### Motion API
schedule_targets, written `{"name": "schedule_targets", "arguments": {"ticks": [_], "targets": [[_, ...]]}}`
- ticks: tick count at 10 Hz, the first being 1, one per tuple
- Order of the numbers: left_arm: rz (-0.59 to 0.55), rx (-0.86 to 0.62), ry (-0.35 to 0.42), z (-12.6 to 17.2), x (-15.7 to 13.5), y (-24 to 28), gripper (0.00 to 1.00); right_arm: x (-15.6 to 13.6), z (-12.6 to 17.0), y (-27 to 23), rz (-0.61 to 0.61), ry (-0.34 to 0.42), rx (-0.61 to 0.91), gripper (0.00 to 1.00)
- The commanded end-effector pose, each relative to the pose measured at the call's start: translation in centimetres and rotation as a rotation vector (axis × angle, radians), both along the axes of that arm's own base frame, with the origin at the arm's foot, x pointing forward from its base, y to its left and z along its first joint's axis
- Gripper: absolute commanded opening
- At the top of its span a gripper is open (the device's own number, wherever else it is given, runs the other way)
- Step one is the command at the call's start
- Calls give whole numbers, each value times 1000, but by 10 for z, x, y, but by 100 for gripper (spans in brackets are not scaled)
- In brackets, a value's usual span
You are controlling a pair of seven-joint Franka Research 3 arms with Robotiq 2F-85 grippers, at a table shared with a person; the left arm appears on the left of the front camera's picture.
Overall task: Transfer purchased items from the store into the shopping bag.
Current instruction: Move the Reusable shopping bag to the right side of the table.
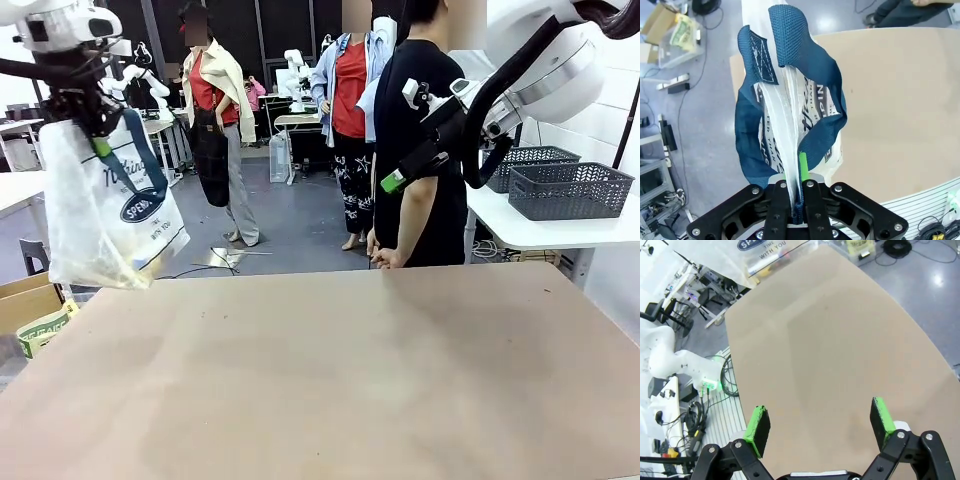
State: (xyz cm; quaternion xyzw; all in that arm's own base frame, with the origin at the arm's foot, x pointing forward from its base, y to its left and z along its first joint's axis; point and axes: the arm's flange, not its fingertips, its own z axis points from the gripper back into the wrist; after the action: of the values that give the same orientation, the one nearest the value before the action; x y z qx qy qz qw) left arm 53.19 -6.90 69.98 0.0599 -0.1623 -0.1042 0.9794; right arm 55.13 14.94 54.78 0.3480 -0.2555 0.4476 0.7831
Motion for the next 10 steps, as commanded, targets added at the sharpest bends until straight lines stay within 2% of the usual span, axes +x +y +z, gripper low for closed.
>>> {"name": "schedule_targets", "arguments": {"ticks": [1, 3, 4, 7, 9, 10], "targets": [[-24, -28, -59, -8, -4, 26, 0, 2, 0, 2, 0, 7, 15, 100], [8, -55, -73, -23, -2, 35, 0, 2, 0, 2, 0, 7, 15, 100], [9, -7, -18, -12, 6, 28, 0, 2, 0, 2, 0, 7, 15, 100], [9, -7, -18, -12, 6, 28, 0, 2, 0, 2, 0, 7, 15, 100], [-27, -48, 3, -41, 11, 40, 0, 2, 0, 2, 0, 7, 15, 100], [-26, -56, -13, -51, 13, 52, 0, 2, 0, 2, 0, 7, 15, 100]]}}
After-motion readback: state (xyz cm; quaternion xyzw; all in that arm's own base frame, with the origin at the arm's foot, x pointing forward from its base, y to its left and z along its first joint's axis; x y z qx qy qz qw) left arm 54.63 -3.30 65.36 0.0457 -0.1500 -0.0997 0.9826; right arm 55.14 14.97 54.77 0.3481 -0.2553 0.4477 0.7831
